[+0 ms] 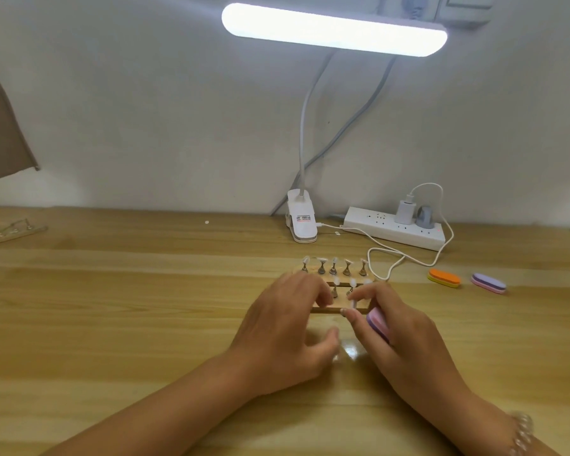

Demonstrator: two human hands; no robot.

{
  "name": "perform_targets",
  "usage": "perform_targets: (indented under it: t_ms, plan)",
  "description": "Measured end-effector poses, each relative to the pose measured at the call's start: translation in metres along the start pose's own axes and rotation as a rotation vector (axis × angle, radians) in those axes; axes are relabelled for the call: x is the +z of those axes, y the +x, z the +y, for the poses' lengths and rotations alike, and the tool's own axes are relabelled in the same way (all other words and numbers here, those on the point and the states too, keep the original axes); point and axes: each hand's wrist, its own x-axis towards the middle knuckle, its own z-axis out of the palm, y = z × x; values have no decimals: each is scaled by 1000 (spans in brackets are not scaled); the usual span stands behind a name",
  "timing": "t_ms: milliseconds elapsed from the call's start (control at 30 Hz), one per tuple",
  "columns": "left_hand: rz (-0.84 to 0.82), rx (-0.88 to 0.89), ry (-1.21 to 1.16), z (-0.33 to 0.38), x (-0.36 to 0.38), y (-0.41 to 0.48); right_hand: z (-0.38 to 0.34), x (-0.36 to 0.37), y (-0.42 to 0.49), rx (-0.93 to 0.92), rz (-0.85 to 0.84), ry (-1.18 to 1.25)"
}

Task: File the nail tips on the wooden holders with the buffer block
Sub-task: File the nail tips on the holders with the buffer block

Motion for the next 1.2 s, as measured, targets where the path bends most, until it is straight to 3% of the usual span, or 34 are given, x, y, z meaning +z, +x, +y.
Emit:
perform_targets:
  t_ms: [333, 533, 867, 1200]
  plan:
    - [-172, -35, -324, -7, 3, 3, -8, -3, 0, 14, -139, 33]
    - [-263, -147, -524, -13, 4, 7, -4, -4, 0, 157, -149, 198]
    - [-307, -136, -548, -16, 5, 8, -3, 3, -1, -42, -128, 18]
    - [-293, -156, -556, -17, 1, 9, -3, 1, -3, -53, -143, -9]
